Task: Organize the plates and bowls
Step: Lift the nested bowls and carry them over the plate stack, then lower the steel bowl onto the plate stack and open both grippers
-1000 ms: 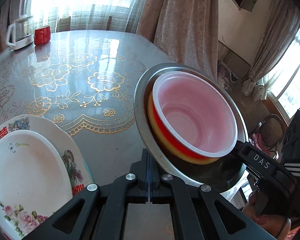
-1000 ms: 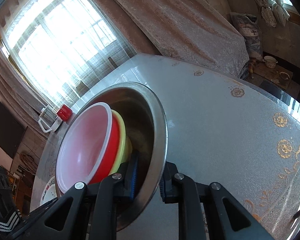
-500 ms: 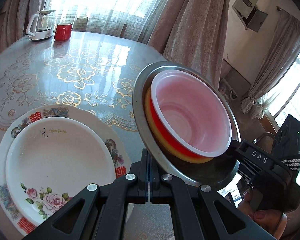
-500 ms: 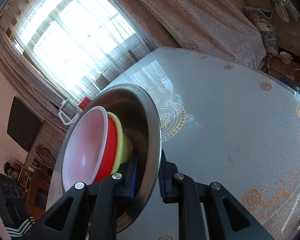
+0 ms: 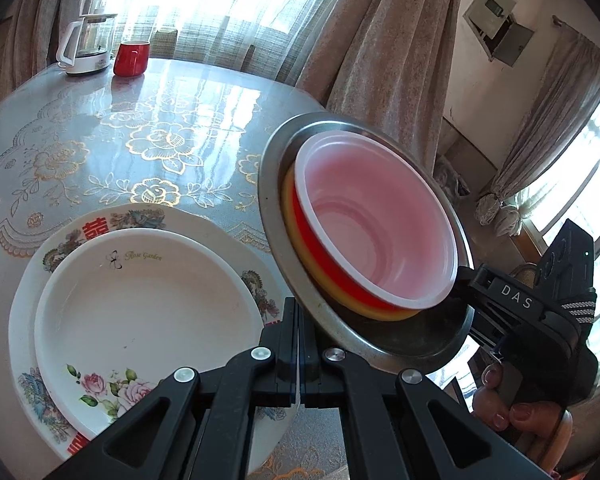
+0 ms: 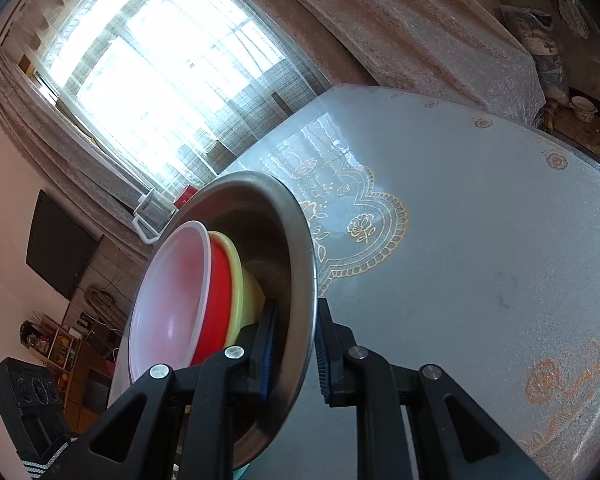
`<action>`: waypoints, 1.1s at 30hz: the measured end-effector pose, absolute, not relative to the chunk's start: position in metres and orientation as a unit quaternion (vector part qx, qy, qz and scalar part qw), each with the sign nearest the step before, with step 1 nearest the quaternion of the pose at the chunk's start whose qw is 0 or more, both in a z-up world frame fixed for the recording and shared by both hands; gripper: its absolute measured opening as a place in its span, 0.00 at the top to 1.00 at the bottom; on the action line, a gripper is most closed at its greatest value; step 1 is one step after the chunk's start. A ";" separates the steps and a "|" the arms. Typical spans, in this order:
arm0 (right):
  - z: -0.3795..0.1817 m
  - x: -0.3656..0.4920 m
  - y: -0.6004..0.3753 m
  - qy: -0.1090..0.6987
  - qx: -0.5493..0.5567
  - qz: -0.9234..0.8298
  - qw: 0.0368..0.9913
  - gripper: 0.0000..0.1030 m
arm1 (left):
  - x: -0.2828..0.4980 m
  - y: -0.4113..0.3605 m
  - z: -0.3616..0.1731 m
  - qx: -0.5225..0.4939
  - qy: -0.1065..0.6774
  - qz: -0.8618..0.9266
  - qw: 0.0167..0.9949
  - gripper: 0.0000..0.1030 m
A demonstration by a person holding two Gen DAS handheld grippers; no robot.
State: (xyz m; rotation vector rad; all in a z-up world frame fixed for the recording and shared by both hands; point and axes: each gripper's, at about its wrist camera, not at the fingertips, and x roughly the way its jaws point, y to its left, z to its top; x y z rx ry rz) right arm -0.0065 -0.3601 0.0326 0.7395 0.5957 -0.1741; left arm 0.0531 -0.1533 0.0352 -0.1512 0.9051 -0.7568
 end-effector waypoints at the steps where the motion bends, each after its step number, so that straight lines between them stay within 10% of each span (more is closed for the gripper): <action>1: 0.033 -0.005 -0.359 0.286 0.357 -0.080 0.886 0.83 | 0.053 -0.152 0.035 -0.070 0.426 -0.357 0.828 1.00; 33: 0.010 0.055 -0.275 0.384 0.343 0.017 0.857 0.84 | 0.046 -0.059 0.013 -0.053 0.482 -0.290 0.825 1.00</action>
